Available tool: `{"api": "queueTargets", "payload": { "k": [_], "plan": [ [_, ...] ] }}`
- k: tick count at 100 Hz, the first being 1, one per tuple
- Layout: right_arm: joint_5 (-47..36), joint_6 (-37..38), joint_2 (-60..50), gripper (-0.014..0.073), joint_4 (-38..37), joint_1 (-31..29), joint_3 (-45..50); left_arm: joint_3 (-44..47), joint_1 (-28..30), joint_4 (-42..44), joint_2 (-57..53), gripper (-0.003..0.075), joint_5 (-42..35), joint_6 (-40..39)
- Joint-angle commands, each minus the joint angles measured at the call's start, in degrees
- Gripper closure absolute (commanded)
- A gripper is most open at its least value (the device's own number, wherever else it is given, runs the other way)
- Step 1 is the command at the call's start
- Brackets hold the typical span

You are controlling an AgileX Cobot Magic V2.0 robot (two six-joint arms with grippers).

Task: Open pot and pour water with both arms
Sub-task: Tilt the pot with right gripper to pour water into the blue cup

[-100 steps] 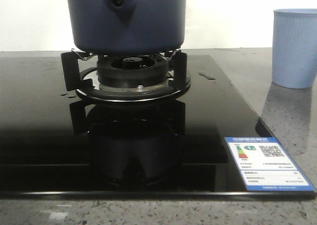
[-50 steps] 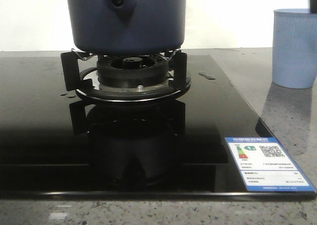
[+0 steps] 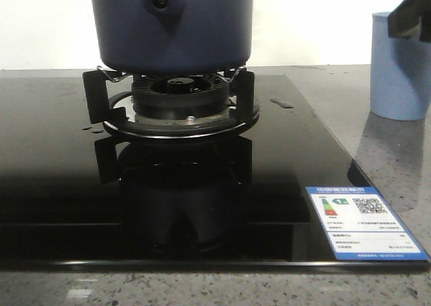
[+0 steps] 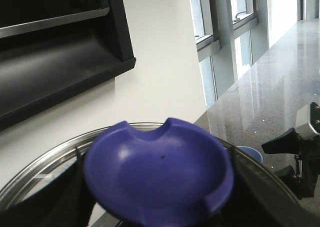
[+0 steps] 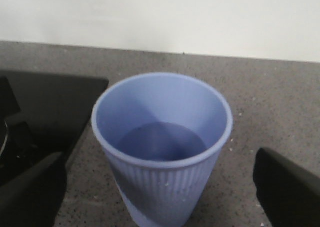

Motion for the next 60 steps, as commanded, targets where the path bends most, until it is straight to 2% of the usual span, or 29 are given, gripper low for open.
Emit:
{"api": "queueTargets", "payload": {
  "k": [1, 16, 37, 60],
  "plan": [
    [-4.7, 0.35, 1.08, -0.0072, -0.84, -0.02, -1.57, -1.55, 0.14, -5.76, -1.23, 0.0408, -1.5, -0.63],
    [-9.12, 4.77, 4.36, -0.0072, -2.55, -0.02, -1.8, -1.55, 0.14, -5.99, -1.23, 0.0408, -1.5, -0.63],
    [-12.29, 16.15, 8.53, -0.0071, -12.29, -0.02, -2.06, -1.55, 0.14, -6.09, -1.23, 0.0408, -1.13, -0.63],
    [-14.98, 16.93, 11.79, -0.0048, -12.63, -0.02, -3.07, -1.55, 0.14, -6.32, -1.23, 0.0408, -0.47, -0.63]
  ]
}}
